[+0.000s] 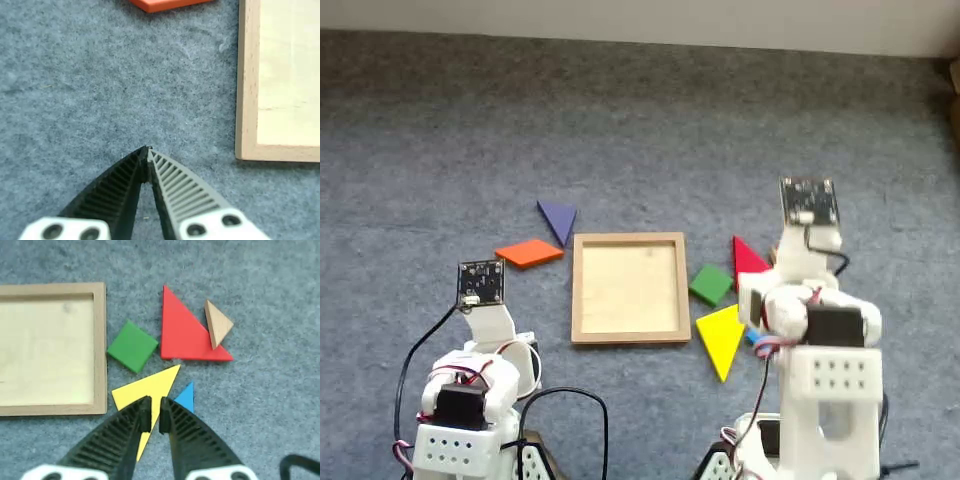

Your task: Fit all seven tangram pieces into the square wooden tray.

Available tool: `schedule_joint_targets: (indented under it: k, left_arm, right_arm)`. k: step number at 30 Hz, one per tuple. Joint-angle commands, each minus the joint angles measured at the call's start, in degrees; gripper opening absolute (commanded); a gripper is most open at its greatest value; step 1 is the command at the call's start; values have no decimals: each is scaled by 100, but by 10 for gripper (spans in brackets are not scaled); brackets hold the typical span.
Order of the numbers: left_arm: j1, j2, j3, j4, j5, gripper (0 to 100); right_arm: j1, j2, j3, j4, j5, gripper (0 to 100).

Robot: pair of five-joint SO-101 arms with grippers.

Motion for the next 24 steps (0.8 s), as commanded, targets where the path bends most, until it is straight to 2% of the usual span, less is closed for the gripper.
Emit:
schedule_joint_targets:
  k: [1, 4, 8, 10, 13, 19, 24]
  left_arm:
    - [57, -163, 110, 18, -26, 6]
    - [57, -163, 110, 18, -26, 6]
    - [57, -163, 110, 18, -26, 6]
    - [57, -163, 110, 18, -26, 6]
    - [57, -163, 110, 18, -26, 6]
    - [57, -163, 110, 18, -26, 6]
    - [57, -163, 110, 18, -26, 6]
  right_arm:
    - [40, 875, -655, -655, -18, 46]
    - [-66, 1464, -673, -1235, 264, 46]
    - [-207, 2167, -716, -1341, 2127, 46]
    - [-207, 2536, -716, -1314, 2673, 46]
    - [-207, 3143, -857, -1314, 2716, 94]
    - [-207, 4400, -1543, -1305, 2716, 318]
    - [-207, 5270, -2132, -1305, 2725, 325]
